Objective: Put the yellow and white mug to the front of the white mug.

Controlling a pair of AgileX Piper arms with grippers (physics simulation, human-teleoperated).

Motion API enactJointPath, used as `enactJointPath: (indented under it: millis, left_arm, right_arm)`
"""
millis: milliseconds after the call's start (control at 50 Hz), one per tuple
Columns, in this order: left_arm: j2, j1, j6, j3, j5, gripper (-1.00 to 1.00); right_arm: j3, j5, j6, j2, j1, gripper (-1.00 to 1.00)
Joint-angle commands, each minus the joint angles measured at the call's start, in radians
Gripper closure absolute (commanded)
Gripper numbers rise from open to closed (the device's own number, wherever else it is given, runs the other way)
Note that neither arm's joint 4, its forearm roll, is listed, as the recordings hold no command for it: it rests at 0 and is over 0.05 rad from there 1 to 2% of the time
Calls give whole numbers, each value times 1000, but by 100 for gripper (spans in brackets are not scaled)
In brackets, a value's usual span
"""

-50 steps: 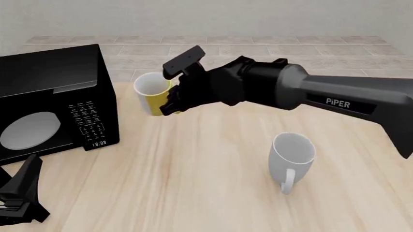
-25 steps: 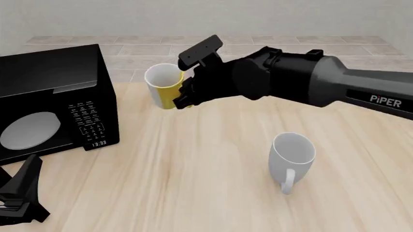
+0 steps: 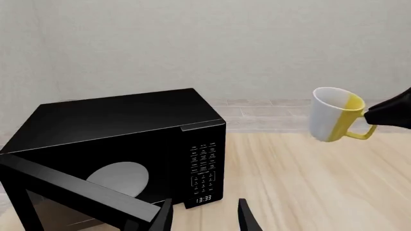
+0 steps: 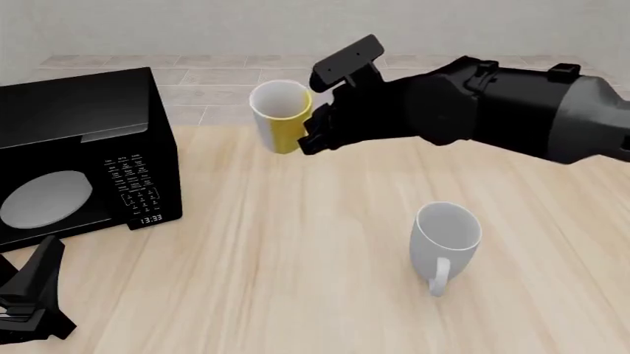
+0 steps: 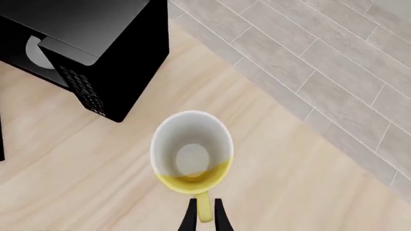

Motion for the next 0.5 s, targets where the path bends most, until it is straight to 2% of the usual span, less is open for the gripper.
enactJointPath:
  millis: [20,500]
  left_arm:
    - [-1,0,1,0,0,-100]
    - [-1,0,1,0,0,-100]
  right_arm:
    - [47,-5,0,-61,-36,100]
    - [85,20,-10,-149,-116,100]
